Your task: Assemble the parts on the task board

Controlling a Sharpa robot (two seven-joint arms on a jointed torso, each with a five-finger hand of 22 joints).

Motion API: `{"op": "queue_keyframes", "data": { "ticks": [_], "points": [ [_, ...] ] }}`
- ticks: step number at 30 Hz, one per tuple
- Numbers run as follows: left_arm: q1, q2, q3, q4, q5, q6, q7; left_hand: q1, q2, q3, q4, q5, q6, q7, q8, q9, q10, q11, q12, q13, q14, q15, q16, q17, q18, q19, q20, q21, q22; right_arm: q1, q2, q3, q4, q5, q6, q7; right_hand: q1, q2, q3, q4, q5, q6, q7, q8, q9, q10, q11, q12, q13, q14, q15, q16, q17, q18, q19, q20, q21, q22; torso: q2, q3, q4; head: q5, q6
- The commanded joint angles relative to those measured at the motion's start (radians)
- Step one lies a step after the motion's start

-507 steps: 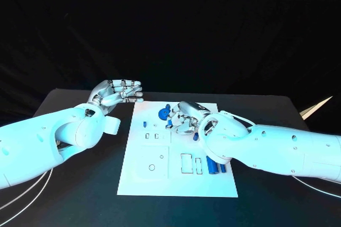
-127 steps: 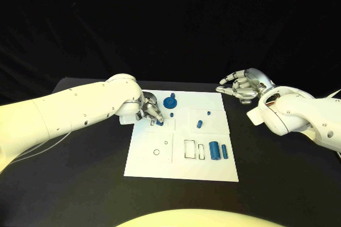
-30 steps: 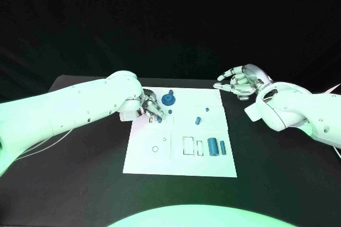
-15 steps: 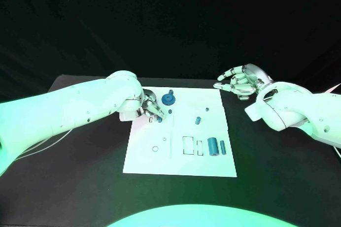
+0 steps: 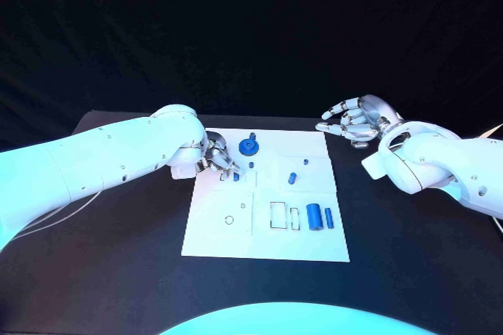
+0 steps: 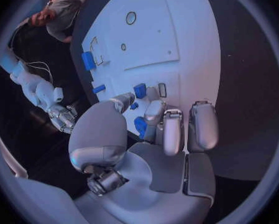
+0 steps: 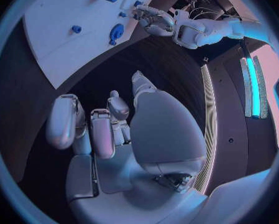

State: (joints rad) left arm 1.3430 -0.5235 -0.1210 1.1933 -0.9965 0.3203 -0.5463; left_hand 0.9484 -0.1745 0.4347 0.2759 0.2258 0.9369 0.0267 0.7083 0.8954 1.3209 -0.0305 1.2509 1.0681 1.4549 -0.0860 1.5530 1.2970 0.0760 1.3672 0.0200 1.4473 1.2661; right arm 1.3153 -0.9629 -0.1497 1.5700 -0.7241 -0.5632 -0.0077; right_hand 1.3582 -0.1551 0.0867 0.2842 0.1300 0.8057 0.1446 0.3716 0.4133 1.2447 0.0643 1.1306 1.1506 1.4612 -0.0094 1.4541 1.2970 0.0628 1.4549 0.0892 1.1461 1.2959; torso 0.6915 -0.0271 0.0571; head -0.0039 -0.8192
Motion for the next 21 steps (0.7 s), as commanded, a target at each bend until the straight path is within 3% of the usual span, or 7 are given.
{"op": "queue_keyframes", "data": {
  "ticks": [1,6,12,16,21],
  "points": [
    [0.001,-0.009,0.009,0.015,0.0,-0.005,0.001,0.013,0.001,-0.029,0.009,-0.022,0.015,-0.001,-0.016,0.022,0.022,-0.009,-0.004,0.018,0.115,-0.005,0.017,0.272,-0.013,0.031,0.003,-0.001,0.014,-0.001,0.0,0.0,-0.001,-0.001,0.0,0.003,-0.015,0.019,-0.038,0.006,0.009,-0.004,-0.001,0.014,0.014,-0.014,-0.004,-0.01,-0.007,0.061,-0.007,-0.014,0.096,0.02,-0.011,-0.005,-0.016,0.053,-0.001,0.0002,0.0005,0.0,0.003],
    [0.002,-0.031,0.04,0.037,0.013,-0.022,0.003,0.018,0.002,-0.041,0.013,-0.028,0.003,0.003,-0.024,0.023,0.004,-0.005,-0.026,-0.01,0.111,-0.003,0.009,0.259,-0.008,0.014,0.004,-0.014,-0.013,-0.002,-0.001,0.0,-0.004,-0.002,-0.001,0.004,-0.017,0.02,-0.04,0.006,0.009,-0.004,-0.001,0.014,0.014,-0.014,-0.004,-0.01,-0.007,0.062,-0.007,-0.014,0.097,0.02,-0.01,-0.005,-0.016,0.053,-0.001,-0.0006,0.0009,0.0,0.008],
    [0.014,-0.05,0.077,0.025,0.007,-0.046,0.007,0.052,0.016,-0.07,0.013,-0.022,-0.053,0.033,-0.087,0.003,-0.043,0.02,-0.061,-0.051,0.105,0.018,-0.002,0.241,0.0,-0.013,0.021,-0.037,-0.053,-0.002,-0.002,0.0,-0.009,-0.002,-0.001,0.004,-0.017,0.02,-0.04,0.006,0.009,-0.004,-0.001,0.014,0.014,-0.014,-0.004,-0.01,-0.007,0.062,-0.007,-0.014,0.097,0.02,-0.01,-0.005,-0.016,0.053,-0.001,0.0004,0.0008,0.002,0.015],
    [0.025,-0.054,0.091,-0.011,0.004,-0.059,0.011,0.07,0.022,-0.082,0.013,-0.02,-0.07,0.045,-0.12,-0.011,-0.054,0.031,-0.064,-0.055,0.103,0.028,-0.004,0.238,0.002,-0.018,0.031,-0.042,-0.062,-0.003,-0.002,0.0,-0.011,-0.003,-0.001,0.004,-0.019,0.02,-0.041,0.006,0.009,-0.005,-0.001,0.014,0.014,-0.014,-0.004,-0.009,-0.007,0.062,-0.007,-0.014,0.097,0.02,-0.01,-0.005,-0.016,0.053,0.001,0.0002,-0.0001,0.003,0.019],
    [0.032,-0.05,0.098,-0.055,-0.004,-0.061,0.016,0.09,0.028,-0.095,0.014,-0.018,-0.086,0.058,-0.156,-0.028,-0.066,0.042,-0.065,-0.059,0.103,0.038,-0.005,0.237,0.004,-0.023,0.04,-0.046,-0.067,-0.003,-0.002,0.0,-0.013,-0.005,0.0,0.004,-0.02,0.02,-0.041,0.006,0.01,-0.005,-0.001,0.014,0.014,-0.014,-0.004,-0.009,-0.007,0.062,-0.007,-0.014,0.097,0.02,-0.01,-0.005,-0.017,0.053,0.003,-0.0009,-0.0001,0.003,0.023]
  ]
}}
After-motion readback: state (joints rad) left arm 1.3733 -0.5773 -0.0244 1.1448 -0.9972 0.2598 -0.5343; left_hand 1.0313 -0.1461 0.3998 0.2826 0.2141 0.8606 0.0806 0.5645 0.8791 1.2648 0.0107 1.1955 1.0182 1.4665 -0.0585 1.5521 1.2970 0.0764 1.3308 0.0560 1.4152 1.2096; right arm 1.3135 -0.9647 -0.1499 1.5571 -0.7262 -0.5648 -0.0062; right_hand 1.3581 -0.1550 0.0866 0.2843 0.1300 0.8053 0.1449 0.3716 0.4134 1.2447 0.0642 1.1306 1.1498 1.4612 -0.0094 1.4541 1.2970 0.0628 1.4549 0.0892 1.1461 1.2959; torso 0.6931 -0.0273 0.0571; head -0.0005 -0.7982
